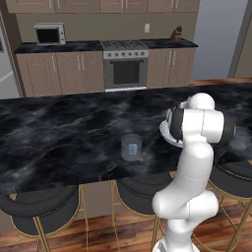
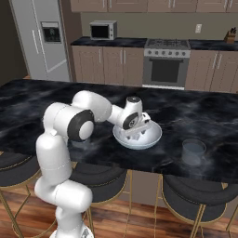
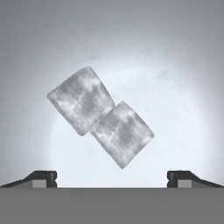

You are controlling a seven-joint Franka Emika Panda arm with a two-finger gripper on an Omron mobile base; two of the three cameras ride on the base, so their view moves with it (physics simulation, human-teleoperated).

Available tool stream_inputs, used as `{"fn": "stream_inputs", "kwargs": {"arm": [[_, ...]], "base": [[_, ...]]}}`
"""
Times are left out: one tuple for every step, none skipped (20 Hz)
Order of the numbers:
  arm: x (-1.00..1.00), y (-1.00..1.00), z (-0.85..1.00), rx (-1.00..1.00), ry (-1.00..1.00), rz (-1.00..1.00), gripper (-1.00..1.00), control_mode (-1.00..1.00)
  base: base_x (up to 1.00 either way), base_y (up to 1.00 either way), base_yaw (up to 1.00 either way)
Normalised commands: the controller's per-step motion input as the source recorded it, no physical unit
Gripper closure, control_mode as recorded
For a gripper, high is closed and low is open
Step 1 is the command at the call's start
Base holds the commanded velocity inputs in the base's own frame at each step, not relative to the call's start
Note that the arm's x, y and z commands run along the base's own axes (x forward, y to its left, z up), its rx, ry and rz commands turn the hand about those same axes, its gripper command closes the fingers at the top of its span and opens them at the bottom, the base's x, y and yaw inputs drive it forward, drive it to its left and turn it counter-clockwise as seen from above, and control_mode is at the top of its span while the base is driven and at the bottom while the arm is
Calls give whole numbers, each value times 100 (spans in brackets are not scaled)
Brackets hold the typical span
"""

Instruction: There are four ice cubes in the ice bowl. Place two ice cubes in each glass of water.

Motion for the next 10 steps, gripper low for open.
{"fn": "stream_inputs", "kwargs": {"arm": [[36,38,1,0,0,0,-100,-100],[43,37,4,-2,0,0,-100,-100],[44,34,1,-5,1,0,-100,-100],[26,14,0,-4,4,0,-100,-100],[10,0,0,-5,5,0,-100,-100],[0,0,0,-5,3,1,-100,-100],[0,0,0,-3,1,2,-100,-100],[0,0,-5,-4,1,4,-100,-100],[0,0,-11,-5,0,5,-100,-100],[0,-4,-12,-5,0,7,-100,-100]], "base": [[0,0,0],[0,0,0],[0,0,0],[0,0,0],[0,0,0],[0,0,0],[0,0,0],[0,0,0],[0,0,0],[0,0,0]]}}
